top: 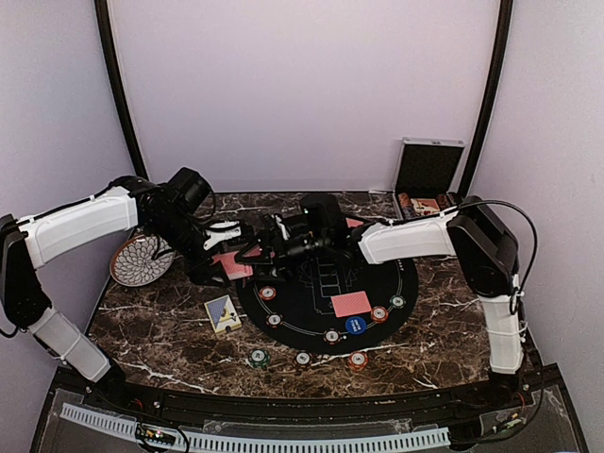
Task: Distribute texas hold em gaming equipment
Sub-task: Pick up the poker card from the face-down deck piles.
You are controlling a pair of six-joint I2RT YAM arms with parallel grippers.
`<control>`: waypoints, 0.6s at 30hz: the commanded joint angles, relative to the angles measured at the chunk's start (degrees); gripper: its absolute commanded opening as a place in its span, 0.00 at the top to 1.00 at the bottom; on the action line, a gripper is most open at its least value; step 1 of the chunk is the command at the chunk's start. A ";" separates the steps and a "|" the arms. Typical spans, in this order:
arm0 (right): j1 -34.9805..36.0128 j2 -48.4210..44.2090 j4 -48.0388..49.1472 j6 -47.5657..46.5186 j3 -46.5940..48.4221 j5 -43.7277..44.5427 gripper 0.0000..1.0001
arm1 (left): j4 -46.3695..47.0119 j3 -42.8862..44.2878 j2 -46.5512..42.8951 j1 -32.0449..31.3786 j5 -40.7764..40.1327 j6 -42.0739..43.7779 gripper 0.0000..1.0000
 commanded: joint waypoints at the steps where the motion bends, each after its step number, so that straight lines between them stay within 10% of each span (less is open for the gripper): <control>1: 0.68 1.98 4.56 2.48 2.99 -0.98 0.10 | -1.17 2.16 -0.73 0.11 1.84 0.35 1.00; 18: 2.17 11.69 8.70 10.36 12.75 -1.13 0.05 | -1.38 2.98 -0.81 0.11 2.56 0.07 1.00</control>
